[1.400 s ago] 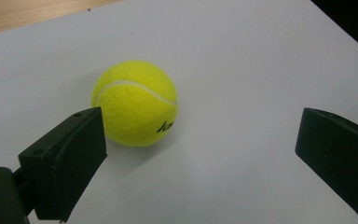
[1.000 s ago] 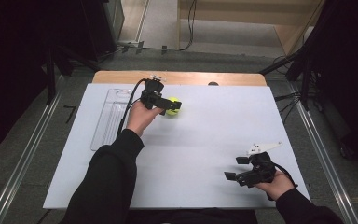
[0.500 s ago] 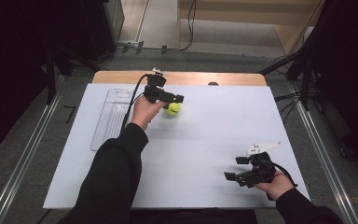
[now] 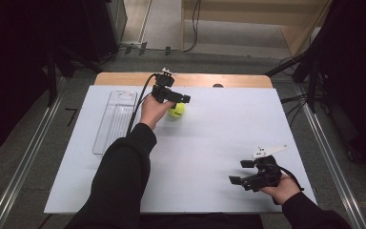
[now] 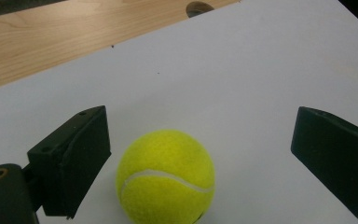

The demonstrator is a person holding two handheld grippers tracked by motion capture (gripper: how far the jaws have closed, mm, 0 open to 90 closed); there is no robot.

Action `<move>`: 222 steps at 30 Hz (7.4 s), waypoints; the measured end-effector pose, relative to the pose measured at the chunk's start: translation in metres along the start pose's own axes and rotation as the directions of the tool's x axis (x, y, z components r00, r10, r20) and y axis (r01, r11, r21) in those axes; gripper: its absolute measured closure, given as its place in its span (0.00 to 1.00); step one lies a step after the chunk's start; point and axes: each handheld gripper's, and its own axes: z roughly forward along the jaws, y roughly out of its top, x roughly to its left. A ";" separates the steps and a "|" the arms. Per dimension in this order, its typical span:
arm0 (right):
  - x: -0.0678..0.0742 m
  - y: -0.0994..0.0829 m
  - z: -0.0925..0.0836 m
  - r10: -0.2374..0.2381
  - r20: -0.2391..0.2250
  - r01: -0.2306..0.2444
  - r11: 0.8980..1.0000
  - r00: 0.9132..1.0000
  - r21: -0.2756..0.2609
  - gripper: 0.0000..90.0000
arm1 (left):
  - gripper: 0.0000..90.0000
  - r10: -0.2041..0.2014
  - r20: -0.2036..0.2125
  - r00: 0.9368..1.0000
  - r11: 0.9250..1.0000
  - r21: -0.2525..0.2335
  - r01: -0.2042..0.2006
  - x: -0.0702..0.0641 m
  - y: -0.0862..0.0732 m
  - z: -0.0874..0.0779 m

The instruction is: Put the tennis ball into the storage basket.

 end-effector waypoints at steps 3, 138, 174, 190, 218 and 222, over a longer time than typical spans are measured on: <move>0.000 0.000 0.000 -0.001 -0.001 0.001 1.000 1.000 0.000 0.14 | 0.05 -0.006 0.001 1.000 1.000 0.002 0.006 0.001 -0.001 0.003; 0.002 0.001 0.000 -0.005 0.008 0.005 1.000 1.000 0.003 0.14 | 0.29 0.028 0.065 0.998 0.993 0.117 -0.036 -0.014 -0.035 -0.006; 0.003 0.001 0.000 -0.013 0.009 0.013 1.000 1.000 0.002 0.14 | 0.29 0.102 0.185 0.977 0.986 0.114 -0.125 -0.042 -0.061 -0.040; 0.003 0.002 0.000 -0.015 0.008 0.015 1.000 1.000 0.000 0.14 | 0.29 0.096 0.224 0.970 0.982 0.137 -0.129 -0.045 -0.060 -0.052; 0.004 0.002 0.000 -0.014 0.012 0.014 1.000 1.000 0.000 0.14 | 0.29 0.090 0.226 0.970 0.985 0.124 -0.121 -0.036 -0.050 -0.085; 0.004 0.002 0.000 -0.013 0.012 0.013 1.000 1.000 0.001 0.14 | 0.29 0.093 0.223 0.970 0.986 0.115 -0.121 -0.035 -0.049 -0.089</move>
